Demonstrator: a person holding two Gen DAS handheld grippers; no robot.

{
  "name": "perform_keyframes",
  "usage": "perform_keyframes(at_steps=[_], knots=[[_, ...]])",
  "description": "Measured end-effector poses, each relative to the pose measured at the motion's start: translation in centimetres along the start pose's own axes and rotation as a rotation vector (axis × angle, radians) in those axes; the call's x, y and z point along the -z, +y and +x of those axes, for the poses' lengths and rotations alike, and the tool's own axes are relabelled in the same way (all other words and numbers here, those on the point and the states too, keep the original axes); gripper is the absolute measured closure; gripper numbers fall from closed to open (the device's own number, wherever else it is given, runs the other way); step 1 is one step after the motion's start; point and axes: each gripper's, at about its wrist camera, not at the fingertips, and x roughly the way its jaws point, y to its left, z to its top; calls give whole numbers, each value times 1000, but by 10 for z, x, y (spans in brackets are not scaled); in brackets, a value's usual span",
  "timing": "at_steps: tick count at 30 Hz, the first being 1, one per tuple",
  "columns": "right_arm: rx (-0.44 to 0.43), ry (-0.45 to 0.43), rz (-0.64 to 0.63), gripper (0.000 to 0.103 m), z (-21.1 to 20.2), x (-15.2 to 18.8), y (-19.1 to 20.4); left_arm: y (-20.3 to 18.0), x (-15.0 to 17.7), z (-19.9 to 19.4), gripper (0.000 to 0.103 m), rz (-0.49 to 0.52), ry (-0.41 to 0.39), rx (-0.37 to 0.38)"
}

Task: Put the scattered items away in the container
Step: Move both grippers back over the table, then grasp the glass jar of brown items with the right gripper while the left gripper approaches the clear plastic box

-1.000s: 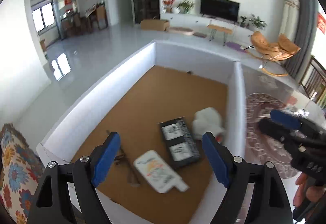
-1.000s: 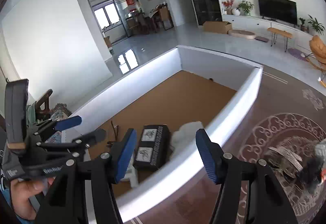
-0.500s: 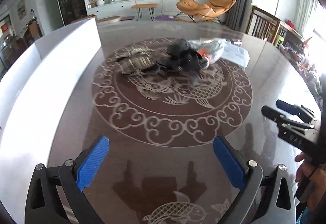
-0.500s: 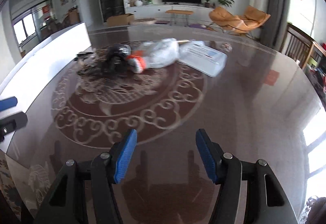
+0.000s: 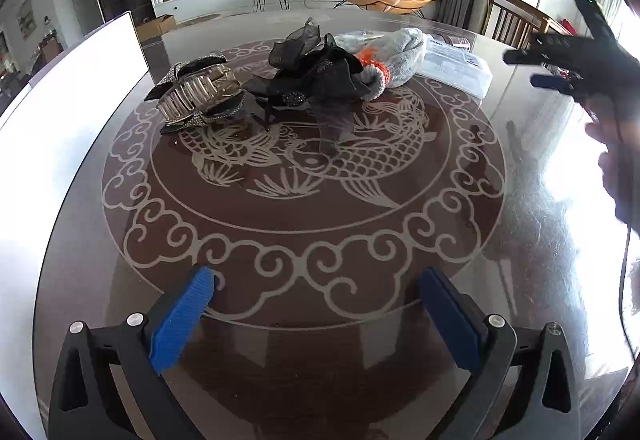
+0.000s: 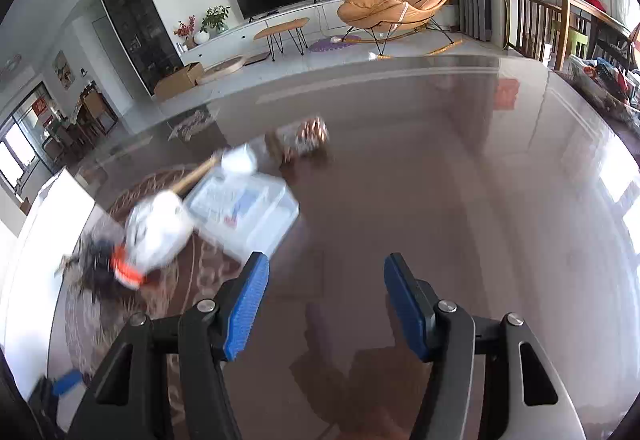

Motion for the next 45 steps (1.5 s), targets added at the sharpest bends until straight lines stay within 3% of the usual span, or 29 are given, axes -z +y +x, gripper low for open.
perform_keyframes(at_steps=[3,6,10,12,17,20,24,27,30,33,35,45], knots=[[11,64,-7,42,33,-43,5,0,0,1,0,0,0,1],[-8,117,38,42,59,-58,3,-1,1,1,0,0,-1,1],[-114,153,-35,42,66,-45,16,-1,1,1,0,0,0,0],[-166,171,-120,42,63,-34,23,-1,1,1,0,-1,0,0],[-358,323,-409,42,41,7,59,-1,0,0,0,-1,0,-1],[-227,219,-509,42,25,-11,73,-2,-1,2,0,-2,0,-3],[-90,102,-289,42,47,-79,60,-2,-1,1,0,-2,0,-1],[6,100,-156,42,77,-108,47,-2,-1,1,0,-1,0,-2],[14,187,-133,42,111,-116,45,-3,-1,1,0,-2,0,-2],[56,237,-264,41,126,-108,58,-3,-1,1,0,-3,0,-2],[26,276,-319,40,126,-94,60,-3,-1,1,0,-3,0,-3],[-125,221,-562,39,43,28,92,-3,2,-3,0,2,2,9]])
